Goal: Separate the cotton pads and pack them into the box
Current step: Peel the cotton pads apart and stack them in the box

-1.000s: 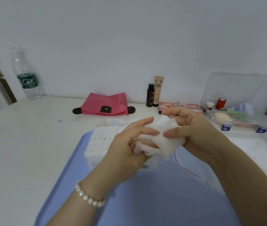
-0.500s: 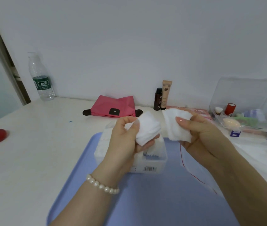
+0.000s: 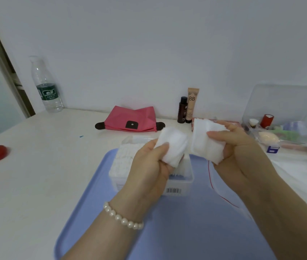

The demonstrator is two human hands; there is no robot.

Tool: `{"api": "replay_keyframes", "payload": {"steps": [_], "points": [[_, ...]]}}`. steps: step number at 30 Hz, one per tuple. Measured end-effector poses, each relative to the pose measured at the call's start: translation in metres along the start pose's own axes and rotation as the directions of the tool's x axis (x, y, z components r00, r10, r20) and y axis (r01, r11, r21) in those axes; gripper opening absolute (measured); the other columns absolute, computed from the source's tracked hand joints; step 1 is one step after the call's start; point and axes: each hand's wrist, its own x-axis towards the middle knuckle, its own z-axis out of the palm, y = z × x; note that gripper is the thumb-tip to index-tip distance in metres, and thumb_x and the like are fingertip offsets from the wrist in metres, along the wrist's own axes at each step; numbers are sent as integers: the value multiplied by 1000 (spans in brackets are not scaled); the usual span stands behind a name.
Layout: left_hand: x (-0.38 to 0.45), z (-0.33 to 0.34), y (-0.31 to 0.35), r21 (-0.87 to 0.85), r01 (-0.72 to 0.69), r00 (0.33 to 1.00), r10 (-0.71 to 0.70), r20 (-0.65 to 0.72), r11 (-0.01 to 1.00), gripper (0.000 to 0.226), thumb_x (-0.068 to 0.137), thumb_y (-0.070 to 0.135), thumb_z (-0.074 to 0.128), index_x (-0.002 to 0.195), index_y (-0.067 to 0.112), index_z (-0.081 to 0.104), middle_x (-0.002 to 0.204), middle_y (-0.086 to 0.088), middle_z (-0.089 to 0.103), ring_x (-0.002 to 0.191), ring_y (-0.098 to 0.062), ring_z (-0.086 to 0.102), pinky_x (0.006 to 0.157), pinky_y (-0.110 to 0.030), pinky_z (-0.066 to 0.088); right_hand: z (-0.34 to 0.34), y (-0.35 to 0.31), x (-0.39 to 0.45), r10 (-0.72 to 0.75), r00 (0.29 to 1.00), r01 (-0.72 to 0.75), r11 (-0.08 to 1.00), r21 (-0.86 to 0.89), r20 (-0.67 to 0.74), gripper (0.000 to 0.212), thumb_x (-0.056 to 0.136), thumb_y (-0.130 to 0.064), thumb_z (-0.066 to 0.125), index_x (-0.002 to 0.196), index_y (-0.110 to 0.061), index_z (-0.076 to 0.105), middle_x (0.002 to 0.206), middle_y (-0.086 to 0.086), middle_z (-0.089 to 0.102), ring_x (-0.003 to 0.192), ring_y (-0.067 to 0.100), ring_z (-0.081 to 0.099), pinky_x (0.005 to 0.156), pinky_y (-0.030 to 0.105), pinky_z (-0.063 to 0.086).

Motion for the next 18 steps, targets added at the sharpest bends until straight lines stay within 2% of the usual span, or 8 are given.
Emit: {"api": "replay_keyframes", "payload": {"steps": [3, 5, 8, 10, 11, 13, 16, 18], "points": [[-3, 2, -3, 146, -77, 997, 81, -16, 986, 17, 98, 10, 43, 109, 11, 56, 96, -6, 71, 82, -18, 71, 77, -33, 58, 2, 2, -5, -57, 986, 72, 993, -90, 159, 32, 70, 4, 61, 94, -16, 56, 92, 4, 66, 79, 22, 67, 59, 32, 58], [-5, 1, -5, 286, -142, 990, 143, 17, 948, 14, 98, 13, 44, 107, 16, 53, 97, -6, 69, 78, -14, 69, 67, -26, 57, 3, 7, -9, -141, 938, 235, 930, -283, 316, 36, 74, 5, 63, 97, -22, 53, 88, 0, 66, 76, 18, 66, 61, 35, 57], [-10, 0, -6, 404, -163, 987, 145, 75, 900, 16, 96, 11, 48, 110, 18, 50, 90, -8, 66, 66, -11, 65, 51, -21, 51, 2, 16, -14, -270, 792, 566, 660, -494, 547, 34, 82, -6, 55, 100, -33, 45, 93, -14, 56, 73, 8, 57, 62, 27, 51], [-11, -2, -7, 459, -169, 985, 142, 92, 872, 24, 92, 6, 50, 112, 20, 50, 87, -6, 66, 65, -11, 64, 50, -22, 50, 0, 19, -16, -333, 674, 738, 348, -578, 660, 39, 85, -13, 48, 100, -49, 39, 98, -32, 48, 81, -1, 52, 68, 13, 44], [-11, -2, -8, 462, -163, 986, 127, 107, 872, 27, 90, 4, 52, 112, 21, 51, 87, -7, 65, 68, -13, 64, 53, -23, 51, -1, 20, -16, -336, 639, 767, 217, -603, 692, 41, 86, -16, 45, 100, -53, 36, 100, -38, 44, 85, -4, 51, 68, 9, 42], [-9, -3, -8, 392, -113, 989, 64, 137, 913, 32, 84, 5, 53, 112, 19, 53, 89, -10, 65, 75, -18, 64, 60, -27, 53, -3, 23, -14, -320, 622, 771, 92, -630, 714, 33, 89, -21, 40, 103, -50, 35, 103, -43, 41, 91, -5, 48, 69, 7, 40], [-5, -3, -5, 205, -37, 993, 12, 118, 978, 30, 92, -2, 43, 117, 12, 54, 101, -14, 66, 79, -20, 68, 63, -30, 57, -11, 27, -7, -310, 620, 767, 43, -641, 721, 27, 90, -29, 34, 114, -43, 33, 109, -44, 37, 94, 2, 46, 77, 12, 37], [-2, -4, -1, 116, -21, 992, 6, 123, 993, 30, 96, 0, 37, 119, 10, 54, 112, -17, 66, 94, -26, 68, 73, -38, 59, -15, 28, -1, -307, 629, 763, 66, -643, 714, 30, 90, -27, 35, 114, -44, 33, 111, -47, 35, 99, -3, 44, 79, 10, 37]]}}
